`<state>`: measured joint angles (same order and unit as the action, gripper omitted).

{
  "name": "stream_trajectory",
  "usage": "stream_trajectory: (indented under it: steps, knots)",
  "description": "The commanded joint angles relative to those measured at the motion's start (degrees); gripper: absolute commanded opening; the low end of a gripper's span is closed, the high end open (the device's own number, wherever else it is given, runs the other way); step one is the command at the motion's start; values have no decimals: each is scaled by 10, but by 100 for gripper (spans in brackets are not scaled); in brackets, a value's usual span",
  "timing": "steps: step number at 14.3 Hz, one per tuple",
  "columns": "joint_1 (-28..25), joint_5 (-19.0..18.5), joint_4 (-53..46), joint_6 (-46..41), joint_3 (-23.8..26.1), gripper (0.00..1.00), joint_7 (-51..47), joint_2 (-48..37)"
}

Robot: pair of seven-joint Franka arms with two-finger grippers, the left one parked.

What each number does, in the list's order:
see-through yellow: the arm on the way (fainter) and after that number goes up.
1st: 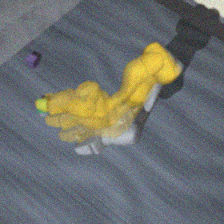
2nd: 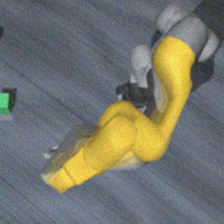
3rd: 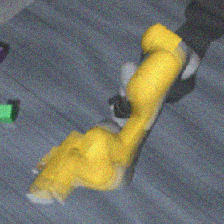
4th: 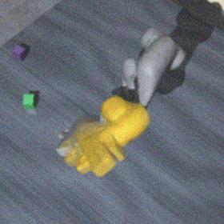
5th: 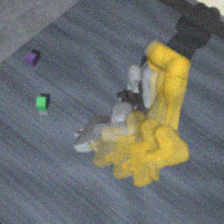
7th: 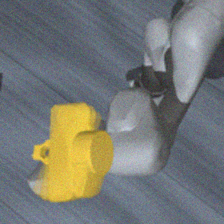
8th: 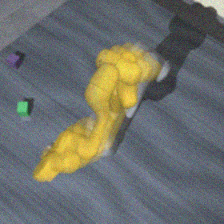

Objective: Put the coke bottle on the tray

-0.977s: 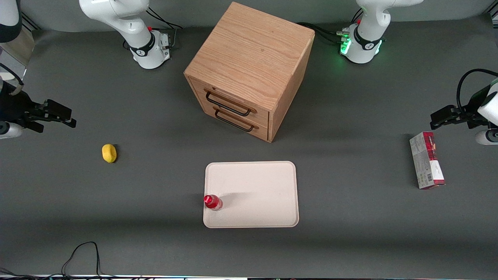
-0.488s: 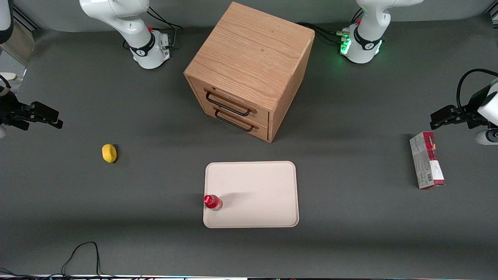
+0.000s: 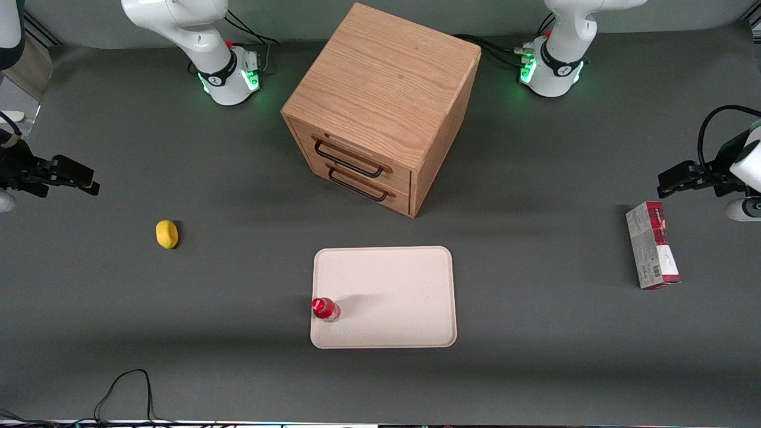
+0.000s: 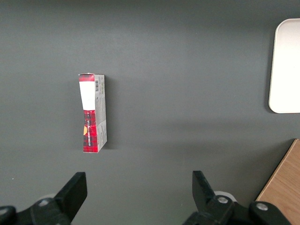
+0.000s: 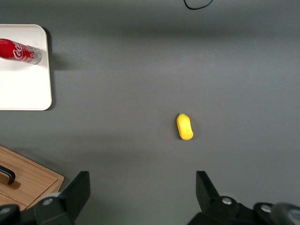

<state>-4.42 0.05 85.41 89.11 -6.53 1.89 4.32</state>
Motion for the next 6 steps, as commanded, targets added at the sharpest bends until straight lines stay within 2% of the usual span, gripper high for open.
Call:
stream_trajectory:
  steps: [1, 6]
  knots:
    - [-5, -8, 12, -1, 1, 100, -15, -13]
    - [-8, -8, 12, -1, -1, 100, -16, -13]
